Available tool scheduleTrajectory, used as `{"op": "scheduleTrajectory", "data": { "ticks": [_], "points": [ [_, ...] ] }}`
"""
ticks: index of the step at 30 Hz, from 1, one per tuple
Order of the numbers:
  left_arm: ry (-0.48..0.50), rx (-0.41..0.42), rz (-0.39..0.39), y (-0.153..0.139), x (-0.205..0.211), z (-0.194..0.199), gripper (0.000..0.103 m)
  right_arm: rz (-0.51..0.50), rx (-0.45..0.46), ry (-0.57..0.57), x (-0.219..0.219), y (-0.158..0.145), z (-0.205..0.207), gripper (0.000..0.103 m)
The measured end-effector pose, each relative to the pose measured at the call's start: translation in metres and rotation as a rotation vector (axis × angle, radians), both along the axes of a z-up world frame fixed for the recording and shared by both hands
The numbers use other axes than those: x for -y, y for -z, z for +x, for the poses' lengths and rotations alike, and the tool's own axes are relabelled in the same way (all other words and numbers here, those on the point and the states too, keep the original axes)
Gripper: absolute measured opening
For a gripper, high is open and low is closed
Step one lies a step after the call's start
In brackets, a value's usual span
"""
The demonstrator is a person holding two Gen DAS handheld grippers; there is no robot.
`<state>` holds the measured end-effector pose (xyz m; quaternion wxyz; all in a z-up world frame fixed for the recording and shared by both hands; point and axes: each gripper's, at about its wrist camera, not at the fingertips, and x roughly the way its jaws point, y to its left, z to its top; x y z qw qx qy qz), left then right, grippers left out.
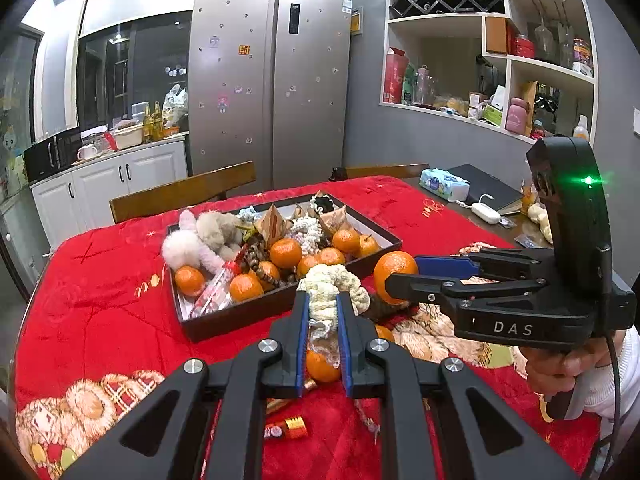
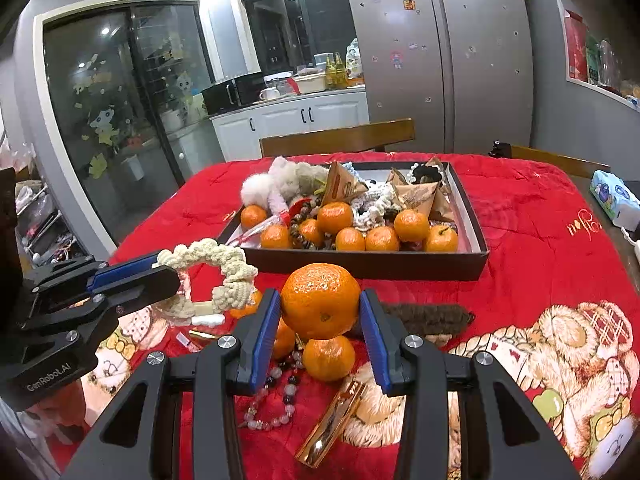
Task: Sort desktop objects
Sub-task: 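Lift the scrunchie with the left tool while the right tool lifts its orange, then carry the scrunchie and the orange over the dark tray with both tools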
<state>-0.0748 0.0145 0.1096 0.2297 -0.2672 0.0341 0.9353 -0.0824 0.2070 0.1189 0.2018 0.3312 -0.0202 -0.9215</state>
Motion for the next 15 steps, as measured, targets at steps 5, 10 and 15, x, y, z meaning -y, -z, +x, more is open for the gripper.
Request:
{"op": "scheduleTrajectory", "data": {
  "ticks": [5, 10, 15],
  "points": [
    [0.002, 0.016, 0.01, -0.007, -0.003, -0.019, 0.014, 0.002, -0.003, -0.002, 0.001, -0.008, -0.012, 0.039],
    [0.006, 0.0, 0.004, -0.02, -0.008, -0.038, 0.014, 0.006, -0.005, -0.008, 0.003, -0.017, -0.029, 0.039],
    [-0.002, -0.013, 0.011, -0.029, -0.009, -0.058, 0.014, 0.003, -0.011, -0.013, 0.004, -0.025, -0.047, 0.039]
  ]
}}
